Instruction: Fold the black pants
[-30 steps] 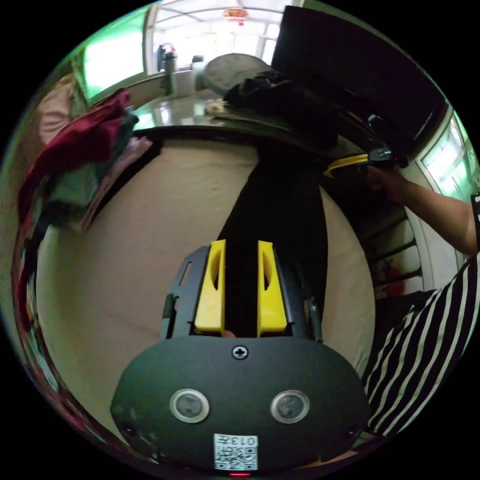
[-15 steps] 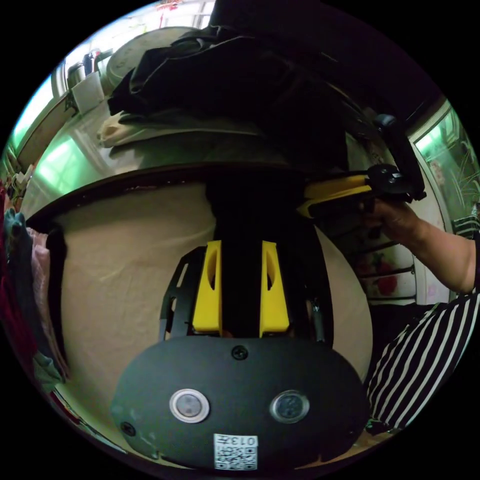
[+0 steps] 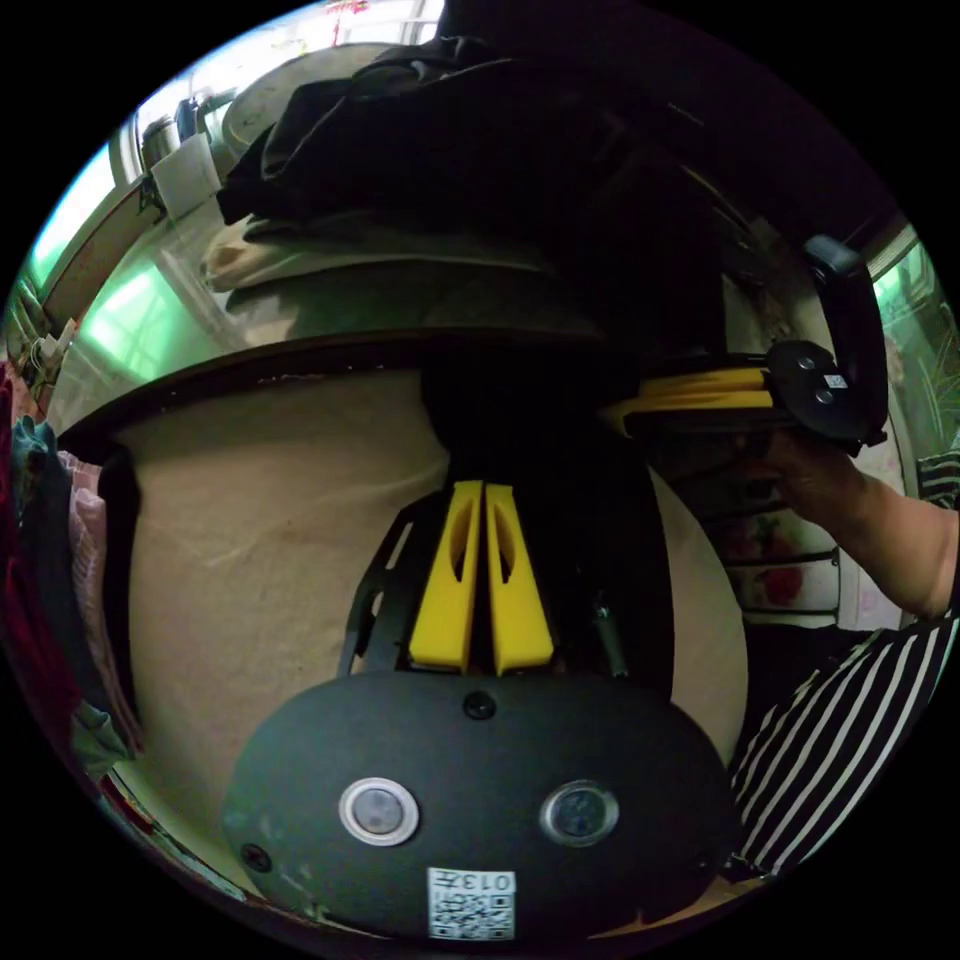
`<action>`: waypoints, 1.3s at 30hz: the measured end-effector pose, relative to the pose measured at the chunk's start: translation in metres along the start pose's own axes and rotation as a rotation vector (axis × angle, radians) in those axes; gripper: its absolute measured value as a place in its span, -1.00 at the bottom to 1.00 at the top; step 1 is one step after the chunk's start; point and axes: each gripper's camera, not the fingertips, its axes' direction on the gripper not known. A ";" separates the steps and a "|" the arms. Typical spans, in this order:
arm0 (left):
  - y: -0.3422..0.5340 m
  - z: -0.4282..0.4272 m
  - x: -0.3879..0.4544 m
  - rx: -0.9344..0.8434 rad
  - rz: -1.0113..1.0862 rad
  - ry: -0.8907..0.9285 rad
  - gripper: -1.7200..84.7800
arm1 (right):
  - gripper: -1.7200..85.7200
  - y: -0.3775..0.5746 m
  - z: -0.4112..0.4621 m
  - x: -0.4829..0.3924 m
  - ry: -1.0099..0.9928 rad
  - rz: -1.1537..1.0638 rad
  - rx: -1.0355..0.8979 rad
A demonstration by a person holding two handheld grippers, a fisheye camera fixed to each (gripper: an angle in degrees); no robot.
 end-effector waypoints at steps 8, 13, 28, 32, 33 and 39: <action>0.056 -0.065 0.027 0.216 0.016 -0.044 -0.97 | -0.93 0.031 -0.072 -0.073 0.032 -0.291 0.198; 0.121 -0.108 0.049 0.334 -0.029 -0.111 -0.97 | -0.92 0.049 -0.112 -0.150 0.045 -0.522 0.271; 0.404 -0.118 0.090 0.154 -0.699 -0.156 -0.80 | -0.86 0.162 -0.075 -0.431 0.010 -1.384 0.073; 0.419 -0.137 0.121 0.238 -0.781 -0.087 -0.75 | -0.83 0.140 -0.121 -0.426 -0.075 -1.284 0.162; 0.413 -0.138 0.130 0.270 -0.786 -0.050 -0.74 | -0.84 0.134 -0.124 -0.425 -0.062 -1.260 0.172; 0.350 -0.097 0.157 0.141 -0.738 -0.085 -0.78 | -0.77 0.075 -0.097 -0.436 -0.074 -1.094 -0.024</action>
